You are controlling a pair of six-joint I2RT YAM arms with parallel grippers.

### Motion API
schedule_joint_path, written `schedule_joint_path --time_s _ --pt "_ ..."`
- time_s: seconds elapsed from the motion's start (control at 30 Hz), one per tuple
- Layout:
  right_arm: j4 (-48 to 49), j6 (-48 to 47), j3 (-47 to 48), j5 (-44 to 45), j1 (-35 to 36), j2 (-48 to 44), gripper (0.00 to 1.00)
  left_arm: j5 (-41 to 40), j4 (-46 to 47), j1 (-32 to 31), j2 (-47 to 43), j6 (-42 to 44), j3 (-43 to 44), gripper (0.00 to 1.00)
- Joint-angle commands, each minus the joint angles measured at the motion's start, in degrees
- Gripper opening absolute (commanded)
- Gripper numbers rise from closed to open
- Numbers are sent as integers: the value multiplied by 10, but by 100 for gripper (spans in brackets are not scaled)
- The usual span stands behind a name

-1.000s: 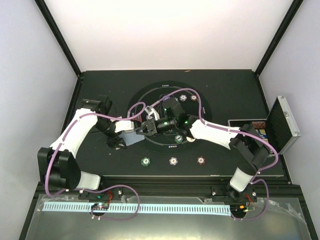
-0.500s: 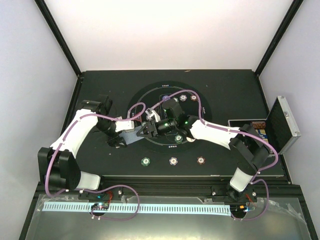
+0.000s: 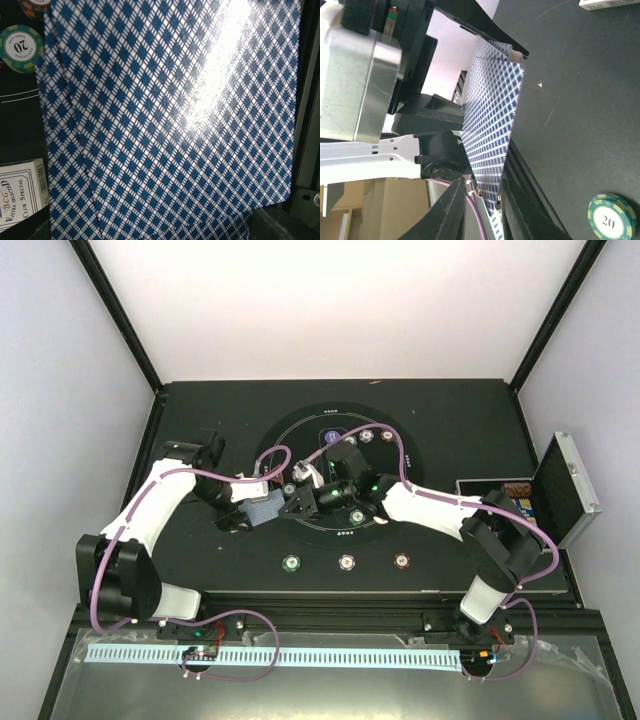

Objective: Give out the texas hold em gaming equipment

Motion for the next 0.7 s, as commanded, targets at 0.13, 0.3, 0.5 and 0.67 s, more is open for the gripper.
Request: schedule_joint_path --time_s 0.13,0.3,0.5,0.67 --pt "-1 4 -11 11 -3 -15 17 -7 9 1 -10 -4 -1 2" --pt "-16 -3 -15 19 -3 -16 21 -12 13 1 -9 -5 -1 2" --pt "7 21 -24 33 -2 -20 22 -23 28 0 -11 -7 -5 2" --pt "46 61 -17 47 4 -10 28 -31 41 1 -12 -16 -7 2"
